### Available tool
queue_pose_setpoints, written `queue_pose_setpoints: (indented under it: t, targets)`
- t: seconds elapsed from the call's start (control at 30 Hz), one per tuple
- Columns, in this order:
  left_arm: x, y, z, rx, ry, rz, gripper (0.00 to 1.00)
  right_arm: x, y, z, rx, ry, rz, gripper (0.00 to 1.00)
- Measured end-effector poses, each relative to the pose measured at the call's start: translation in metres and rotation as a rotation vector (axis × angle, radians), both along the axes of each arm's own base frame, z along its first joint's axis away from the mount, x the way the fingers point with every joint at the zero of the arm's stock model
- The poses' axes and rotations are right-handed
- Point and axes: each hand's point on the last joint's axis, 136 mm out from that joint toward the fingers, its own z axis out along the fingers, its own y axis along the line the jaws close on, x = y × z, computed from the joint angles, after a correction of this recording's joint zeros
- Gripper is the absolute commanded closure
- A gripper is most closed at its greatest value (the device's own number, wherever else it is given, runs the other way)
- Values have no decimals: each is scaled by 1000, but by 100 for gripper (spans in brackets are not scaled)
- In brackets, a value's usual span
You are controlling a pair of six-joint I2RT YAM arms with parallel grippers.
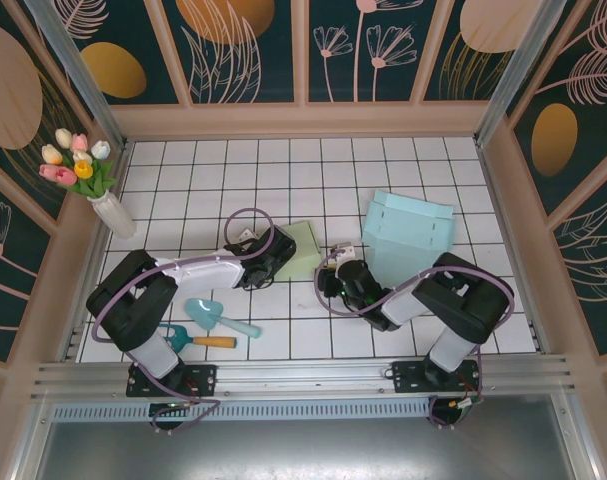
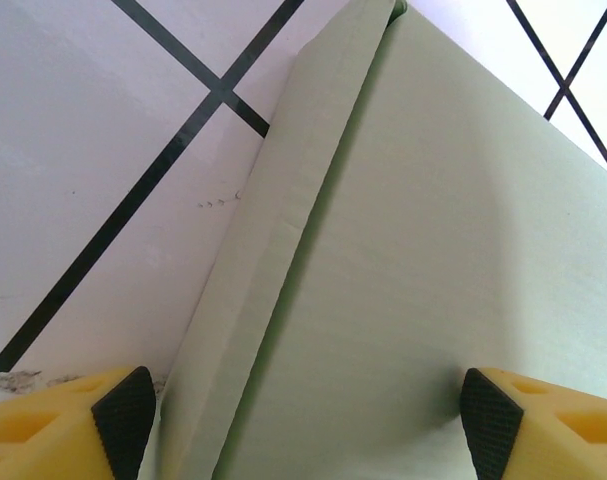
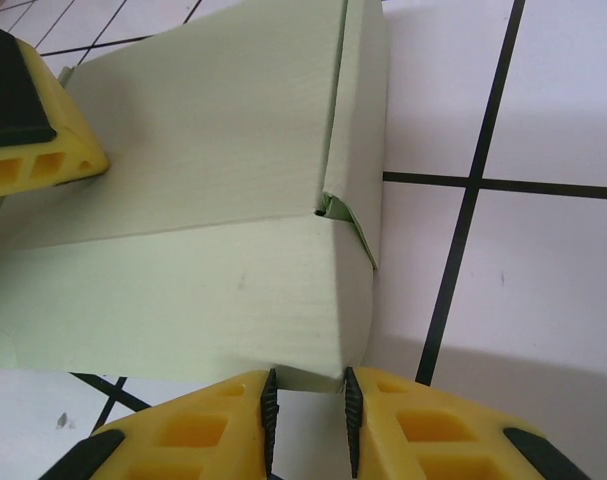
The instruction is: Fold the paper box
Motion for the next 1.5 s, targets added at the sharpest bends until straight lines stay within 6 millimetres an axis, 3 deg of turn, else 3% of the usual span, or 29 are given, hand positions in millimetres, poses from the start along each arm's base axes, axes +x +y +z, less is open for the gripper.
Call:
queue_pose_setpoints:
  t: [0.33, 0.9, 1.3, 1.5]
  targets:
    - [0, -1, 0, -18, 5, 20, 29, -3, 1, -2, -8, 7, 8, 72]
    - [2, -1, 0, -20, -8, 35, 30, -3, 0, -1, -12, 3, -4, 67]
    - [4, 2, 0, -10, -23, 43, 30, -13, 3, 36, 76, 32, -24, 70]
    - [4, 2, 0, -9, -23, 44, 30, -12, 3, 42, 80, 44, -36, 70]
